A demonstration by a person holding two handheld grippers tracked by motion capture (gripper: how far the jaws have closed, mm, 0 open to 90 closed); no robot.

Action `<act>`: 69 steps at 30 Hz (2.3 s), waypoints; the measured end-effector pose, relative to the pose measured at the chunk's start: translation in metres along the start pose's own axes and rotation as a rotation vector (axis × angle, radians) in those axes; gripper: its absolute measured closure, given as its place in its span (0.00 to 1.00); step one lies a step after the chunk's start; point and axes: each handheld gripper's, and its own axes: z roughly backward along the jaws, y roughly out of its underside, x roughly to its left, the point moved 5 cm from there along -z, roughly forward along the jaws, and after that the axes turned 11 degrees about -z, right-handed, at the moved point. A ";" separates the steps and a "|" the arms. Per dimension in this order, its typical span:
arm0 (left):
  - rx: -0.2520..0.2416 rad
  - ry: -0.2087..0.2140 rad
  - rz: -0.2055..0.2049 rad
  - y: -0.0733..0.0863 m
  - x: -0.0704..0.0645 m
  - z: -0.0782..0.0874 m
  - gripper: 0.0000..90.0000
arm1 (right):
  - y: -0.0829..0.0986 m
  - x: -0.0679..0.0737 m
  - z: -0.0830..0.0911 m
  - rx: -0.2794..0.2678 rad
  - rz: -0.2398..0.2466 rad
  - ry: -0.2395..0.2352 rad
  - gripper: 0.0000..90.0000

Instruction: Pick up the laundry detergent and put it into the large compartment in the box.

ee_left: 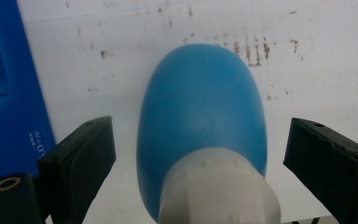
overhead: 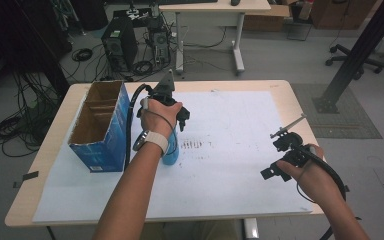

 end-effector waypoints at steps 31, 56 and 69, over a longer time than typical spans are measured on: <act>-0.016 -0.001 0.006 0.002 0.005 -0.009 0.31 | 0.001 -0.001 -0.001 0.001 -0.002 -0.001 0.09; -0.031 -0.014 -0.006 0.000 0.003 -0.005 0.42 | 0.002 -0.004 -0.001 -0.007 -0.011 -0.008 0.09; -0.039 -0.019 -0.007 0.001 0.005 0.010 0.42 | 0.003 -0.004 -0.002 -0.007 -0.011 -0.011 0.09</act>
